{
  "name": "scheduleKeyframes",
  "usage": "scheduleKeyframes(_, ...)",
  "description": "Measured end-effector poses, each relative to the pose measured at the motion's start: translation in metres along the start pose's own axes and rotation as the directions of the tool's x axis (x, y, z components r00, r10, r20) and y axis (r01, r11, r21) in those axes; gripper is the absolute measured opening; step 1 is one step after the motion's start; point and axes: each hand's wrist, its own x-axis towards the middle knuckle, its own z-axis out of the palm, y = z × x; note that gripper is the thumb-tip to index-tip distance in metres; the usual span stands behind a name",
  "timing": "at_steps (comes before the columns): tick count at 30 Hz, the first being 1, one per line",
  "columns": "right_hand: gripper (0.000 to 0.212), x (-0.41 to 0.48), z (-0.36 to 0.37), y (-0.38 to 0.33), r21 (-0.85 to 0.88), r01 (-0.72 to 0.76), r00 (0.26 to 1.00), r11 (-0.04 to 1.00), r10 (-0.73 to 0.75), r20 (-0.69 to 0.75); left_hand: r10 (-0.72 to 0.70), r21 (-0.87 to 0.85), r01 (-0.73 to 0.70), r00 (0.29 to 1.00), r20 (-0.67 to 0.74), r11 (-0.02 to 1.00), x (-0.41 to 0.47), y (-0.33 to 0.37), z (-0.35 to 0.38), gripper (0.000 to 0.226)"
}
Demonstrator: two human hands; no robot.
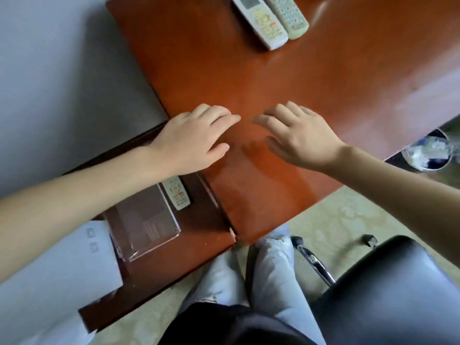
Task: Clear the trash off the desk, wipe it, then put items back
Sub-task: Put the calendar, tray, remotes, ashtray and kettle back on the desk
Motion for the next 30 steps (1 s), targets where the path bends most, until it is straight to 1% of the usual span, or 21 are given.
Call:
scheduleKeyframes(3, 0.035, -0.021, -0.006, -0.049, 0.010, -0.049, 0.999, 0.999, 0.049, -0.016, 0.040, -0.006, -0.040, 0.999, 0.026, 0.999, -0.045, 0.007, 0.001, 0.053)
scheduleKeyframes(5, 0.034, -0.034, -0.008, -0.085, 0.021, -0.092, 0.996, 0.995, 0.093, -0.016, 0.023, -0.015, -0.023, 1.000, 0.020, 1.000, -0.077, 0.012, 0.004, 0.050)
scheduleKeyframes(8, 0.035, -0.051, -0.007, -0.136, 0.025, -0.145, 0.989, 0.989, 0.145, -0.009, -0.068, -0.032, 0.069, 0.997, 0.045, 0.997, -0.123, 0.023, 0.016, 0.056)
scheduleKeyframes(11, 0.040, -0.064, 0.002, -0.182, -0.018, -0.164, 0.986, 0.986, 0.164, -0.017, -0.150, -0.020, 0.152, 0.985, 0.082, 0.988, -0.166, 0.031, 0.033, 0.060)
scheduleKeyframes(13, 0.042, -0.071, 0.012, -0.212, -0.013, -0.176, 0.984, 0.984, 0.176, -0.019, -0.216, -0.029, 0.220, 0.970, 0.111, 0.975, -0.193, 0.036, 0.045, 0.060)
scheduleKeyframes(15, 0.043, -0.079, 0.025, -0.239, 0.017, -0.196, 0.981, 0.980, 0.196, 0.002, -0.286, -0.053, 0.296, 0.948, 0.140, 0.954, -0.219, 0.041, 0.056, 0.060)
scheduleKeyframes(17, 0.043, -0.087, 0.037, -0.264, 0.048, -0.224, 0.974, 0.973, 0.222, 0.051, -0.315, -0.051, 0.326, 0.937, 0.152, 0.944, -0.242, 0.044, 0.060, 0.058)
scheduleKeyframes(20, 0.045, -0.090, 0.051, -0.299, 0.092, -0.255, 0.964, 0.963, 0.245, 0.103, -0.363, -0.055, 0.370, 0.925, 0.115, 0.927, -0.271, 0.034, 0.042, 0.054)
scheduleKeyframes(23, 0.045, -0.080, 0.060, -0.331, 0.125, -0.262, 0.959, 0.957, 0.245, 0.142, -0.338, -0.027, 0.339, 0.941, 0.034, 0.940, -0.294, 0.014, 0.011, 0.051)
scheduleKeyframes(26, 0.046, -0.062, 0.073, -0.355, 0.130, -0.317, 0.940, 0.940, 0.292, 0.177, -0.309, -0.085, 0.302, 0.948, -0.075, 0.949, -0.309, -0.019, -0.021, 0.055)
scheduleKeyframes(30, 0.046, -0.032, 0.093, -0.384, 0.147, -0.415, 0.901, 0.898, 0.383, 0.204, -0.221, -0.162, 0.208, 0.973, -0.067, 0.965, -0.324, -0.083, -0.036, 0.063)
